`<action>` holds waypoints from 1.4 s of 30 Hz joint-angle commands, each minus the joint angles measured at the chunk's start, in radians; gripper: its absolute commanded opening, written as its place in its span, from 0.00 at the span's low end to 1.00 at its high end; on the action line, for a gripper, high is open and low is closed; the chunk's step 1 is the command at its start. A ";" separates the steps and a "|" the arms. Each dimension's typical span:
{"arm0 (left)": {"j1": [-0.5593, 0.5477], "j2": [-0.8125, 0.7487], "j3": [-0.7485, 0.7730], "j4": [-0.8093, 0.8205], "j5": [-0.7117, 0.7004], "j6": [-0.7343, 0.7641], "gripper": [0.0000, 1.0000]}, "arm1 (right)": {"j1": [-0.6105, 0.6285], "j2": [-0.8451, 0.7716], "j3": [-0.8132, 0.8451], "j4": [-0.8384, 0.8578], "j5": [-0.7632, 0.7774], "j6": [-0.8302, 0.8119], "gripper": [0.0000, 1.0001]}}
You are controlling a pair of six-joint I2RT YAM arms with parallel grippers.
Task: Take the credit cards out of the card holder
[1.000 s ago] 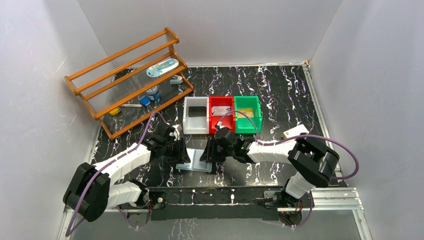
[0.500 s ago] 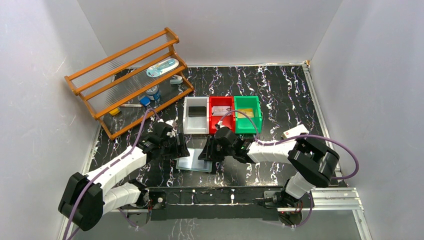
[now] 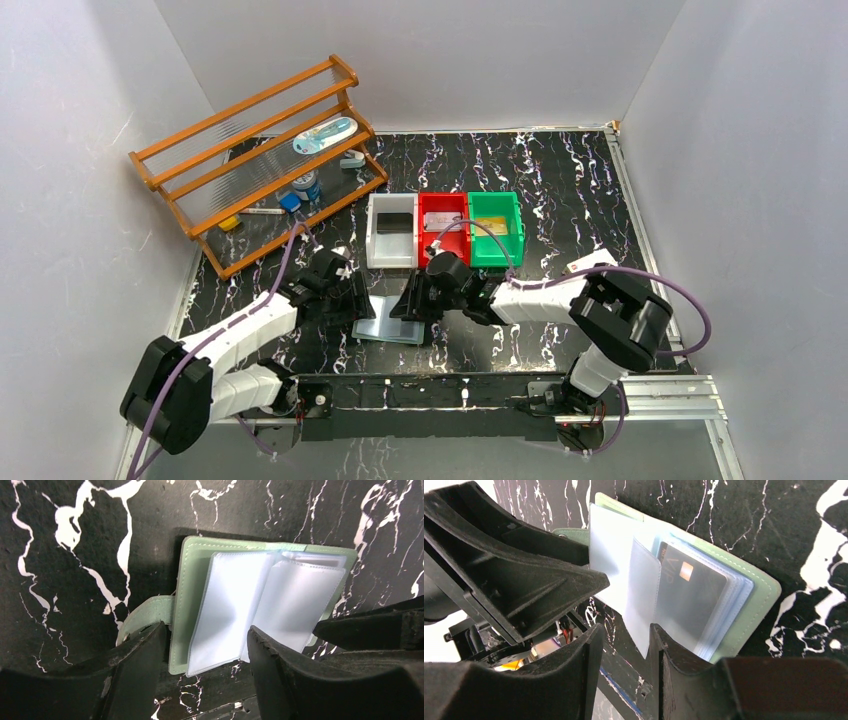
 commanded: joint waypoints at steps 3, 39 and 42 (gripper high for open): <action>-0.002 -0.070 -0.063 0.018 0.038 -0.049 0.54 | 0.001 0.059 0.080 0.084 -0.054 0.017 0.48; -0.004 -0.434 -0.051 -0.177 -0.138 -0.193 0.36 | -0.019 0.148 0.178 0.255 -0.236 0.033 0.67; -0.002 -0.461 -0.021 -0.145 -0.124 -0.131 0.50 | -0.035 -0.138 0.093 -0.115 0.188 -0.031 0.98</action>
